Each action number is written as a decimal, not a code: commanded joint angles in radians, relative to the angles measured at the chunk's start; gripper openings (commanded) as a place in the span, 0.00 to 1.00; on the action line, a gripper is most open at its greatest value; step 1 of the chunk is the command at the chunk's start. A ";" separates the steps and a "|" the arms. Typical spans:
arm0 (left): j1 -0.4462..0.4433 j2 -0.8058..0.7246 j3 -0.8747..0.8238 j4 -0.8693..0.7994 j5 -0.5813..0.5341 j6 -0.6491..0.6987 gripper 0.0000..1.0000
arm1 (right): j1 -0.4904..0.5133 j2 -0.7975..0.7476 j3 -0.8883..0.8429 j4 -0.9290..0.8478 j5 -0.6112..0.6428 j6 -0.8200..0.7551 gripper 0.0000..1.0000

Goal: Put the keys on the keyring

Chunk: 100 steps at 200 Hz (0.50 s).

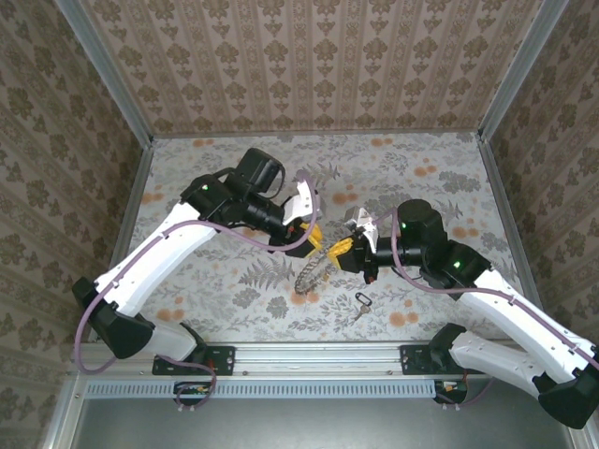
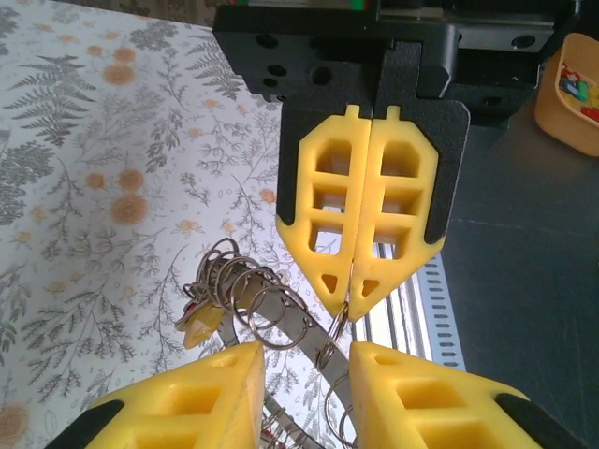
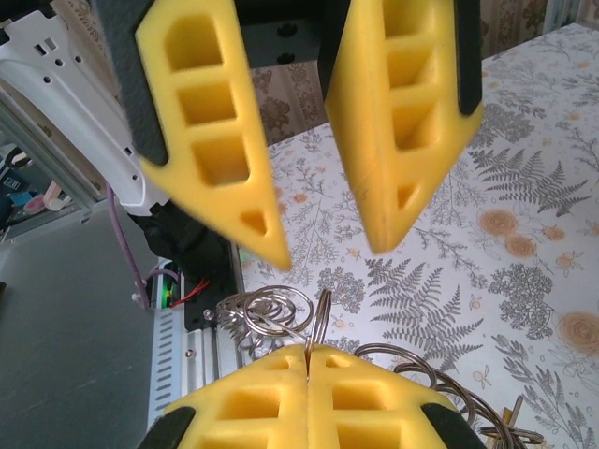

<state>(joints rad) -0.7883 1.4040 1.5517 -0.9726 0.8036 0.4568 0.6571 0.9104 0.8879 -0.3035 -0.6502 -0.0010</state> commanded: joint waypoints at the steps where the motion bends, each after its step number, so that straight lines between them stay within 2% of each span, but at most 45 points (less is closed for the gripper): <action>1: 0.004 -0.020 0.000 0.009 0.033 0.006 0.31 | 0.006 0.000 0.048 0.031 -0.012 -0.013 0.00; 40: -0.014 0.010 0.011 -0.030 0.075 0.029 0.31 | 0.006 -0.002 0.051 0.035 -0.015 -0.013 0.00; 100: -0.018 0.026 -0.003 -0.046 0.066 0.058 0.30 | 0.007 -0.011 0.044 0.046 -0.034 -0.010 0.00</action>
<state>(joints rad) -0.8062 1.4281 1.5517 -1.0042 0.8387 0.4755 0.6575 0.9119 0.8970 -0.3023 -0.6544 -0.0010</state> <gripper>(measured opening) 0.304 0.062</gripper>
